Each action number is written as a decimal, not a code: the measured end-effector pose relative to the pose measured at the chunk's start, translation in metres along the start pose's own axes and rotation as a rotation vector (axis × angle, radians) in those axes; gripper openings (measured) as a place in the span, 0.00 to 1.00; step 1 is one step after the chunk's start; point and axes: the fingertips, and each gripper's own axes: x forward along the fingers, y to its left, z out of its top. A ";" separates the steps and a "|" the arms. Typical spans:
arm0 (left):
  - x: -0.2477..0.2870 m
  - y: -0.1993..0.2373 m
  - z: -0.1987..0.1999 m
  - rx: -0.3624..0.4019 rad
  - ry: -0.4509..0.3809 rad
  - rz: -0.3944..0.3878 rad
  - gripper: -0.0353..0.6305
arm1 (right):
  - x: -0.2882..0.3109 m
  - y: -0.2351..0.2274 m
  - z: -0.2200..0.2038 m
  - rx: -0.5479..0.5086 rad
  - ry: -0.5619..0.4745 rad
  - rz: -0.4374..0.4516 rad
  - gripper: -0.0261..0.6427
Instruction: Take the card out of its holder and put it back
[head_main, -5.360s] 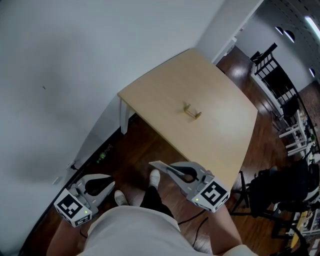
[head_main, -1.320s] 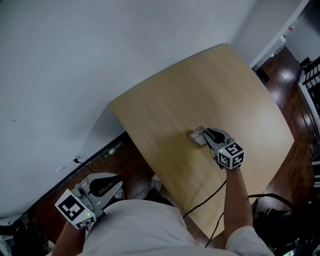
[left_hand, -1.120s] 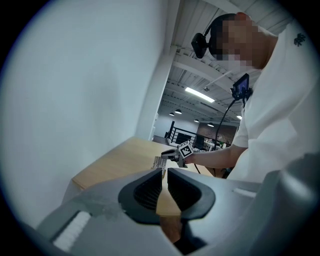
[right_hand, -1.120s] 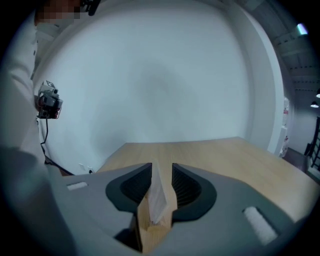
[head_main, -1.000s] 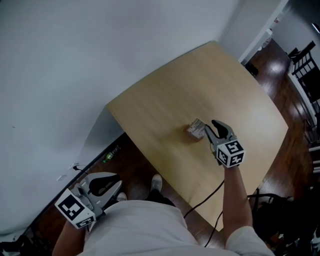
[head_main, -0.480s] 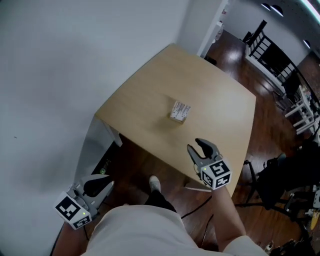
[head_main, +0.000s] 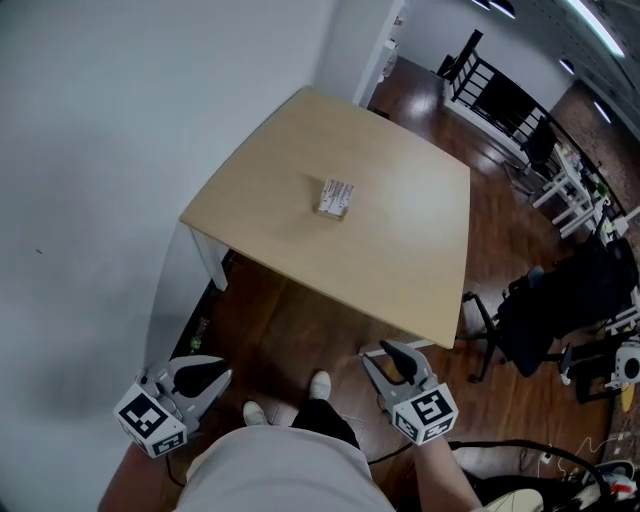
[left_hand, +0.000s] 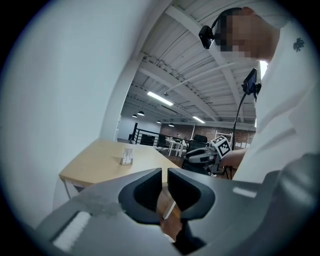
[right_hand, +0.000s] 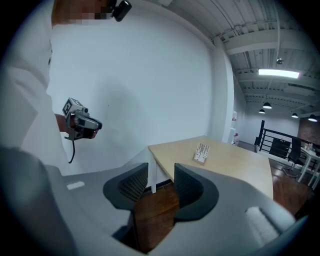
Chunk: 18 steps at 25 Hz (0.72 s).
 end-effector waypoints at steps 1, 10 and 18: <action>-0.002 -0.006 0.000 0.004 -0.005 -0.006 0.12 | -0.010 0.009 -0.004 0.009 0.002 0.002 0.29; 0.007 -0.050 -0.001 0.030 -0.018 -0.040 0.12 | -0.075 0.045 -0.019 0.040 -0.030 -0.011 0.29; 0.040 -0.110 -0.004 0.055 0.009 -0.123 0.12 | -0.131 0.050 -0.043 0.069 -0.031 -0.044 0.29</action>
